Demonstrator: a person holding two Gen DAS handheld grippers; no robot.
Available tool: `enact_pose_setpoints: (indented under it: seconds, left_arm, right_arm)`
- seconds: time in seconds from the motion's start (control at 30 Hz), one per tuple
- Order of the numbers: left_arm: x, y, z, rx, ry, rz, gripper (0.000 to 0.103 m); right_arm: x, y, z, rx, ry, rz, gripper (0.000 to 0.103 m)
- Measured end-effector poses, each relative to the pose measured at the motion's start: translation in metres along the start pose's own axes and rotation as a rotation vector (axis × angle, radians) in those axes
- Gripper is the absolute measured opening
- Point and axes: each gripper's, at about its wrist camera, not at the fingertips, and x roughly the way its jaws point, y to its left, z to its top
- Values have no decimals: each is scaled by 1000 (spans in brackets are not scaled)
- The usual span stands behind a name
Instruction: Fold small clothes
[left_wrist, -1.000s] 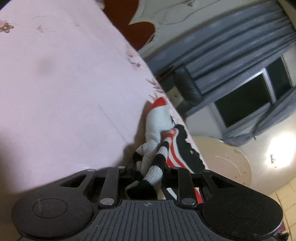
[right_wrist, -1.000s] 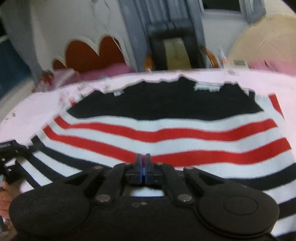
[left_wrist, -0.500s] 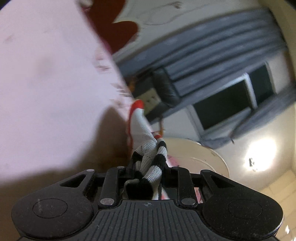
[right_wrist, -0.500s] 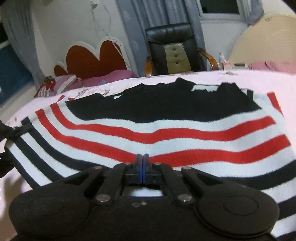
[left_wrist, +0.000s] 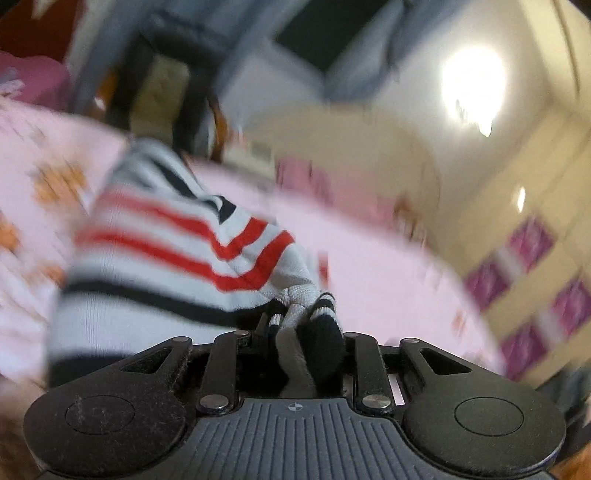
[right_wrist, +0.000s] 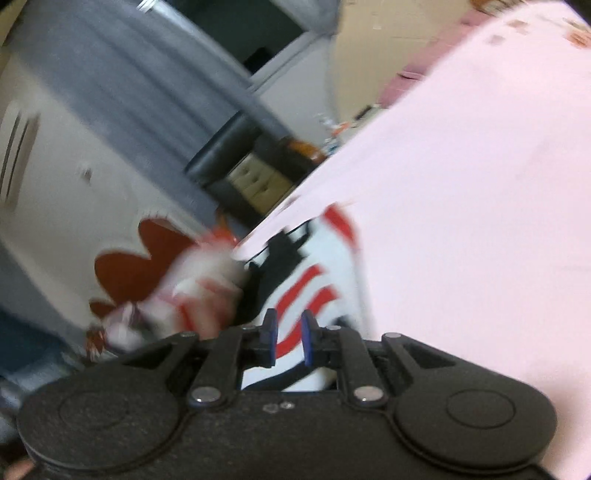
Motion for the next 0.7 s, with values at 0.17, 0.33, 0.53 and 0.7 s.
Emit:
enact_pose_setpoints:
  seconds: [0.17,0.33,0.53,0.7]
  left_arm:
    - [-16,-34,-21,162,17,-49,66]
    - [-93,13,3,126,-193,74,65]
    - [-85,93,12,-38,-112,217,65]
    - [-71,98,2,-47,-91,223,65]
  right_arm:
    - [-23,-26,9,106,6,36,56]
    - [-6,-14,11,99,101,119,59]
    - [44,-5,4,143,249,79,59]
    - [65,3,9,179,293,70,62]
